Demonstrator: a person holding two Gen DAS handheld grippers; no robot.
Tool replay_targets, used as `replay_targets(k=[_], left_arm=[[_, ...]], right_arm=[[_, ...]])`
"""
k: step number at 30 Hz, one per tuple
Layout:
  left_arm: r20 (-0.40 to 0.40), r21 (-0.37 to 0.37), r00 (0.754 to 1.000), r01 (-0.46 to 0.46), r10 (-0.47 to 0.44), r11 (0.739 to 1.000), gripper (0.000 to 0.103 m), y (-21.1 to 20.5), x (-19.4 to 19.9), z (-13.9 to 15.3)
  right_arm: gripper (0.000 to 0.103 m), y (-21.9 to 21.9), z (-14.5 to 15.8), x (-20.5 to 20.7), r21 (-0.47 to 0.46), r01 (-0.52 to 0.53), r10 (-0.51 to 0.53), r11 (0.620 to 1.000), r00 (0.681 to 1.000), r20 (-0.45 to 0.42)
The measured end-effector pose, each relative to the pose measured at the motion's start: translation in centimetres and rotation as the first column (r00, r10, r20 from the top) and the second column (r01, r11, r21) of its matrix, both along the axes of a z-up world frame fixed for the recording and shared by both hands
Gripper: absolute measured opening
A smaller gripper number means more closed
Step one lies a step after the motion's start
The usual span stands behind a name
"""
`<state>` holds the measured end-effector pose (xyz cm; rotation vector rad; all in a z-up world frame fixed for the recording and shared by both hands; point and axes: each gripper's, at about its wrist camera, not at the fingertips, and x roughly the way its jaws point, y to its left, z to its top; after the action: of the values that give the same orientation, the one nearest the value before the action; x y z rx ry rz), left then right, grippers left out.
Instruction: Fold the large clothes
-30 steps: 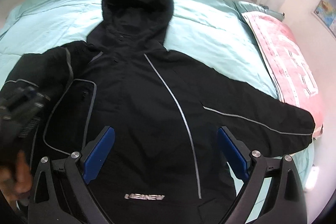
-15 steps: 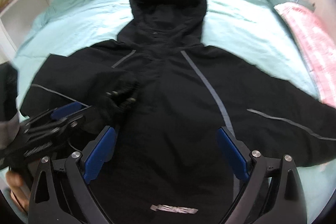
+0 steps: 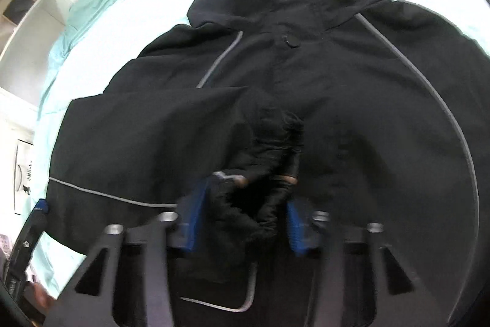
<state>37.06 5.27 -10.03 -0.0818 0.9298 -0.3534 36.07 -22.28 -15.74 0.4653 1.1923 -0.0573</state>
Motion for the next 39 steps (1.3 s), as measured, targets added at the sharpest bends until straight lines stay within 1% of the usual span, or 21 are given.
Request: replay_targets(k=[2,4,7,10,13,14,17,19,20,22,24,25,27,29,31,33,34,36,37,38,39], left_arm=[[0.007,0.023,1.000,-0.028,0.028,0.999,0.063,0.5,0.7,0.2],[0.010,0.026,0.999,-0.052,0.052,0.998,0.062,1.0,1.5,0.5],[0.018,-0.003,0.998,-0.059,0.059,0.998,0.062,0.7,2.5,1.2],[0.021,-0.019,0.999,-0.032,0.033,0.999,0.062,-0.6,3.3,1.7],[0.007,-0.003,1.000,0.003,-0.003,1.000,0.062,-3.4,4.0,1.4],[0.002,-0.003,1.000,0.020,-0.020,1.000,0.062,-4.5,4.2,1.1],[-0.021,0.002,0.997,0.074,-0.074,0.997,0.062,-7.8,4.2,-0.4],[-0.050,0.022,0.995,0.092,-0.091,0.995,0.062,-10.0,4.2,-2.3],[-0.066,0.037,0.993,0.100,-0.097,0.994,0.062,-10.9,4.2,-3.2],[-0.088,0.083,0.991,0.109,-0.102,0.991,0.062,-12.3,4.2,-5.0],[-0.104,0.138,0.990,0.114,-0.100,0.984,0.062,-13.2,4.3,-6.9],[-0.118,0.152,0.988,0.114,-0.096,0.982,0.062,-13.4,4.5,-7.8],[-0.137,0.147,0.987,0.106,-0.086,0.984,0.062,-13.3,4.8,-8.8],[-0.141,0.142,0.987,0.098,-0.078,0.985,0.062,-13.2,5.1,-9.1],[-0.130,0.155,0.988,0.108,-0.088,0.982,0.062,-13.4,4.9,-9.0],[-0.123,0.158,0.986,0.130,-0.111,0.979,0.062,-13.4,4.7,-8.4],[-0.123,0.144,0.985,0.138,-0.121,0.980,0.062,-13.1,4.7,-7.8],[-0.102,0.099,0.985,0.149,-0.139,0.984,0.062,-12.4,4.4,-6.2],[-0.066,0.075,0.987,0.149,-0.144,0.986,0.062,-12.0,4.1,-4.7],[-0.048,0.072,0.989,0.143,-0.140,0.987,0.062,-11.7,4.2,-3.8],[-0.037,0.063,0.990,0.135,-0.132,0.989,0.062,-11.4,4.2,-3.0]], right_arm=[[0.035,0.6,1.4,0.0,-0.052,-0.021,0.023,0.998,0.999,0.033],[0.033,0.9,3.2,-0.5,-0.110,-0.030,0.038,0.993,0.997,0.074],[0.032,-0.2,6.7,-1.8,-0.165,-0.008,0.033,0.986,0.989,0.145],[0.032,-2.7,10.4,-3.6,-0.244,0.042,0.010,0.969,0.978,0.208],[0.032,-6.3,13.1,-5.4,-0.321,0.117,-0.034,0.940,0.967,0.253],[0.032,-7.1,13.5,-5.9,-0.337,0.132,-0.042,0.932,0.965,0.260],[0.032,-10.2,13.2,-6.8,-0.385,0.148,-0.056,0.911,0.969,0.240],[0.032,-11.9,11.4,-7.4,-0.386,0.146,-0.071,0.911,0.977,0.200],[0.032,-12.6,10.1,-7.7,-0.387,0.137,-0.073,0.912,0.981,0.177],[0.032,-13.6,7.5,-7.8,-0.380,0.128,-0.084,0.916,0.988,0.129],[0.032,-15.1,4.4,-8.3,-0.342,0.128,-0.108,0.931,0.991,0.077],[0.032,-15.7,3.2,-8.6,-0.323,0.129,-0.118,0.937,0.992,0.055],[0.033,-16.9,0.9,-8.7,-0.282,0.143,-0.141,0.949,0.990,0.028],[0.034,-18.2,-0.7,-9.4,-0.211,0.167,-0.165,0.963,0.986,0.031],[0.035,-18.6,-0.7,-9.6,-0.191,0.170,-0.166,0.967,0.985,0.035],[0.040,-18.4,0.0,-9.5,-0.221,0.150,-0.148,0.964,0.989,0.025],[0.041,-18.1,0.7,-9.6,-0.251,0.136,-0.134,0.958,0.991,0.022],[0.048,-16.6,3.5,-10.1,-0.353,0.120,-0.106,0.928,0.993,0.059],[0.048,-15.9,4.9,-10.2,-0.396,0.121,-0.094,0.910,0.992,0.087],[0.051,-14.6,6.8,-10.0,-0.435,0.118,-0.069,0.893,0.989,0.127],[0.056,-13.5,8.3,-9.6,-0.440,0.114,-0.045,0.891,0.986,0.163]])
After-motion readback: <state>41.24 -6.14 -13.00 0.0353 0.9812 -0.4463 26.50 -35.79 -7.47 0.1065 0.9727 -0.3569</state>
